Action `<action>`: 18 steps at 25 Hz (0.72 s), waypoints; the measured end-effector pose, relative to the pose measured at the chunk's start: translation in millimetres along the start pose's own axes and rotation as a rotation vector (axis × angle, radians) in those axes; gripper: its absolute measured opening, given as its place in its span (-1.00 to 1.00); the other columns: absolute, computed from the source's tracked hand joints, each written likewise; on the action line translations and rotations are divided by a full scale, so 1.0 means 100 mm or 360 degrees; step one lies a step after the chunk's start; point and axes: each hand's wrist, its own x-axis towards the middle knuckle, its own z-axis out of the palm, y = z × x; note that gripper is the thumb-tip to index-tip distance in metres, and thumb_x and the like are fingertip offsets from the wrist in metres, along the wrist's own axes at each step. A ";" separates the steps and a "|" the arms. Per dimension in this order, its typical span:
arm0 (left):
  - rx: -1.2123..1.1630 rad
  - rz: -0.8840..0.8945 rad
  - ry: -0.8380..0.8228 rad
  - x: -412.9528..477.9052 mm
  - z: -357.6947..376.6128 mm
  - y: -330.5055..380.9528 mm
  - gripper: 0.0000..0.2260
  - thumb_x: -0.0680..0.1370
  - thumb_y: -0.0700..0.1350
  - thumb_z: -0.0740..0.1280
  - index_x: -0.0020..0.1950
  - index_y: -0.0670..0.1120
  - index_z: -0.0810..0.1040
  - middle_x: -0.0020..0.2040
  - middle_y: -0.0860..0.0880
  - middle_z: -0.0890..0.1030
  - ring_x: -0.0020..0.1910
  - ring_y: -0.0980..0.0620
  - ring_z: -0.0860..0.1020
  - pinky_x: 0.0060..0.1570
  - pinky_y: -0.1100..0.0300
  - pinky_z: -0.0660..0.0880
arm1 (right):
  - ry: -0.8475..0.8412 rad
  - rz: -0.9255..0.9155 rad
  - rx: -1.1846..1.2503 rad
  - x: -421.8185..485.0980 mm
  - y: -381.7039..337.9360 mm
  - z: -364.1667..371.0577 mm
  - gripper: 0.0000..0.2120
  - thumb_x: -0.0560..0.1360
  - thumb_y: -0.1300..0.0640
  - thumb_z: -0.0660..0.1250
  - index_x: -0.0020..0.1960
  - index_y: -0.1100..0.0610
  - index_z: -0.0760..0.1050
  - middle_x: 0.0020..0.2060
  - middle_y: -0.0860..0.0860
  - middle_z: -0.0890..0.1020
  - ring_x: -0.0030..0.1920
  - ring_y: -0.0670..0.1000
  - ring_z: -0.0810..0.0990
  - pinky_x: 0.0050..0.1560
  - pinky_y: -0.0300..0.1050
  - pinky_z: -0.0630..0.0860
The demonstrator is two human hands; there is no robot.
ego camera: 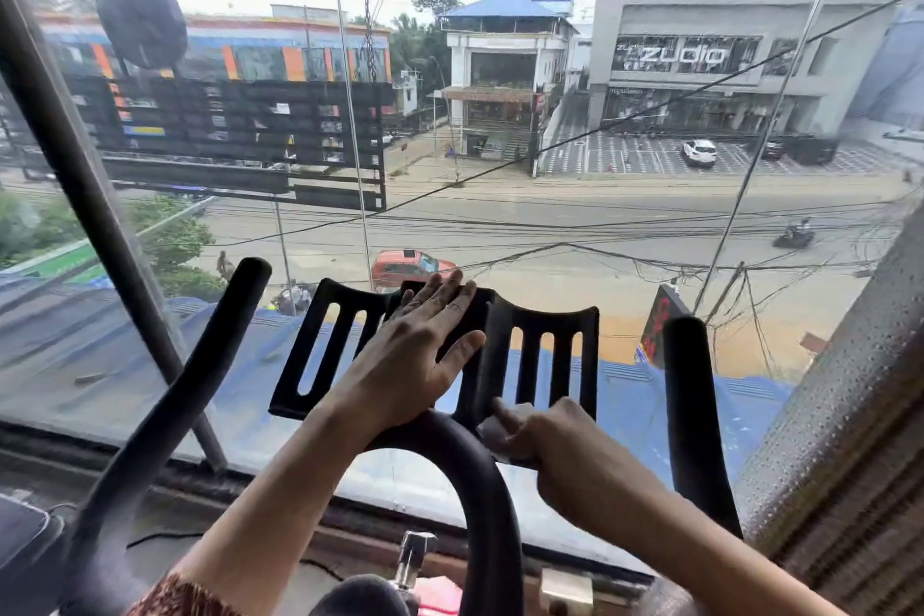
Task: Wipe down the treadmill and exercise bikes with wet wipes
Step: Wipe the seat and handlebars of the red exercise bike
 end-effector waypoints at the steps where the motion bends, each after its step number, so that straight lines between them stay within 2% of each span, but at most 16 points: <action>1: 0.0004 0.0002 0.0006 0.00 0.00 0.00 -0.29 0.50 0.32 -0.05 0.55 -0.05 0.10 0.52 0.10 -0.01 0.52 0.19 -0.10 0.50 0.25 -0.11 | -0.0154 0.0012 -0.0048 -0.01 0.02 -0.13 -0.80 0.46 0.30 0.17 -0.17 0.25 0.57 -0.30 0.04 0.58 -0.28 0.05 0.51 -0.23 0.03 0.47; 2: 0.0002 0.0005 0.0012 -0.01 0.00 0.00 -0.26 0.47 0.34 -0.08 0.55 -0.05 0.10 0.51 0.11 -0.02 0.51 0.21 -0.11 0.48 0.31 -0.14 | -0.0267 0.0066 -0.0070 -0.01 0.02 -0.30 -0.83 0.49 0.27 0.27 -0.16 0.21 0.63 -0.28 0.04 0.63 -0.26 0.01 0.57 -0.08 -0.07 0.59; 3: -0.0005 0.0009 0.0016 0.00 -0.01 0.01 -0.24 0.45 0.35 -0.10 0.55 -0.05 0.10 0.50 0.13 -0.03 0.51 0.23 -0.12 0.45 0.36 -0.16 | -0.0296 0.0113 -0.0056 0.04 0.01 -0.47 -0.85 0.47 0.28 0.33 -0.18 0.17 0.67 -0.30 0.03 0.64 -0.30 -0.07 0.56 -0.16 -0.14 0.57; 5: -0.0028 0.0010 0.0022 0.00 -0.02 0.01 -0.23 0.44 0.35 -0.10 0.55 -0.04 0.09 0.49 0.15 -0.03 0.50 0.25 -0.13 0.40 0.44 -0.21 | 0.0095 0.0059 -0.0038 0.17 -0.03 -0.69 -0.70 0.42 0.39 0.27 -0.34 0.08 0.60 -0.42 -0.01 0.54 -0.42 -0.14 0.42 -0.32 -0.22 0.42; 6: -0.0033 0.0007 0.0025 0.00 -0.03 0.02 -0.23 0.44 0.36 -0.10 0.54 -0.04 0.09 0.49 0.15 -0.03 0.49 0.26 -0.13 0.38 0.47 -0.23 | 0.0304 0.0008 -0.0095 0.25 -0.03 -0.70 -0.67 0.41 0.43 0.20 -0.28 0.06 0.57 -0.35 0.03 0.58 -0.34 -0.13 0.49 -0.25 -0.19 0.47; 7: -0.0031 0.0006 0.0032 0.00 -0.03 0.02 -0.24 0.44 0.36 -0.09 0.54 -0.03 0.10 0.49 0.15 -0.03 0.48 0.27 -0.13 0.35 0.50 -0.24 | 0.0401 -0.0012 -0.0280 0.32 -0.06 -0.65 -0.65 0.40 0.45 0.14 -0.07 0.13 0.59 -0.13 0.12 0.63 -0.11 -0.06 0.58 -0.06 -0.11 0.52; 8: -0.0030 0.0005 0.0045 0.00 -0.04 0.02 -0.25 0.46 0.35 -0.06 0.54 -0.04 0.11 0.49 0.15 -0.01 0.48 0.27 -0.12 0.33 0.53 -0.25 | 0.0374 0.0036 -0.0467 0.38 -0.04 -0.54 -0.58 0.42 0.45 0.11 0.20 0.23 0.51 0.14 0.22 0.55 0.15 0.10 0.53 0.16 -0.01 0.46; 9: -0.0032 0.0002 0.0053 -0.01 -0.04 0.03 -0.28 0.48 0.33 -0.01 0.54 -0.05 0.13 0.49 0.14 0.00 0.47 0.27 -0.11 0.31 0.57 -0.24 | 0.0323 0.0125 -0.0620 0.40 0.00 -0.39 -0.52 0.44 0.43 0.14 0.35 0.31 0.37 0.30 0.27 0.41 0.30 0.20 0.41 0.28 0.04 0.39; 10: -0.0038 -0.0001 0.0055 -0.01 -0.05 0.04 -0.30 0.50 0.31 0.02 0.53 -0.06 0.14 0.50 0.12 0.02 0.47 0.27 -0.10 0.29 0.59 -0.24 | 0.0339 0.0175 -0.0790 0.38 0.01 -0.28 -0.51 0.42 0.41 0.22 0.36 0.36 0.34 0.32 0.29 0.38 0.31 0.24 0.39 0.25 0.02 0.42; 12: -0.0049 0.0009 0.0066 -0.02 -0.05 0.07 -0.30 0.49 0.30 0.03 0.53 -0.06 0.15 0.48 0.14 0.02 0.46 0.27 -0.10 0.29 0.59 -0.24 | 0.0331 0.0181 -0.0842 0.21 -0.09 -0.21 -0.58 0.26 0.40 0.41 0.12 0.38 0.53 0.14 0.31 0.52 0.09 0.21 0.58 -0.14 -0.05 0.55; 13: -0.0054 0.0010 0.0069 -0.03 -0.05 0.07 -0.31 0.49 0.29 0.03 0.53 -0.06 0.16 0.47 0.16 0.01 0.46 0.27 -0.10 0.30 0.58 -0.24 | 0.0187 0.0178 -0.0834 0.12 -0.18 -0.23 -0.68 0.27 0.41 0.40 0.02 0.32 0.56 0.05 0.27 0.56 -0.04 0.14 0.60 -0.29 -0.08 0.49; 14: -0.0057 0.0005 0.0065 -0.03 -0.06 0.08 -0.32 0.50 0.27 0.05 0.53 -0.05 0.16 0.46 0.17 0.01 0.47 0.27 -0.10 0.31 0.56 -0.23 | 0.0077 0.0111 -0.0857 0.03 -0.25 -0.27 -0.82 0.35 0.42 0.32 -0.08 0.23 0.53 -0.02 0.21 0.55 -0.18 0.04 0.53 -0.37 -0.08 0.38; 15: -0.0058 -0.0001 0.0061 -0.03 -0.06 0.07 -0.33 0.50 0.26 0.05 0.53 -0.05 0.16 0.46 0.17 0.01 0.47 0.27 -0.10 0.32 0.55 -0.23 | -0.0070 0.0026 -0.0853 -0.05 -0.28 -0.31 -0.83 0.42 0.42 0.22 -0.20 0.17 0.42 -0.11 0.15 0.50 -0.31 -0.03 0.39 -0.43 -0.11 0.26; 16: -0.0056 0.0003 0.0059 -0.03 -0.06 0.06 -0.31 0.49 0.29 0.04 0.53 -0.05 0.16 0.46 0.17 0.01 0.47 0.27 -0.10 0.33 0.54 -0.23 | -0.0188 -0.0042 -0.0865 -0.12 -0.33 -0.37 -0.75 0.45 0.44 0.16 -0.30 0.15 0.28 -0.21 0.11 0.44 -0.39 -0.04 0.26 -0.45 -0.13 0.18; 18: -0.0054 0.0016 0.0060 -0.03 -0.06 0.06 -0.25 0.44 0.35 -0.04 0.53 -0.03 0.15 0.47 0.17 0.00 0.48 0.26 -0.10 0.34 0.53 -0.23 | -0.0348 -0.0027 -0.0908 -0.13 -0.44 -0.58 -0.66 0.44 0.46 0.14 -0.37 0.14 0.13 -0.37 0.06 0.29 -0.45 -0.02 0.20 -0.46 -0.13 0.14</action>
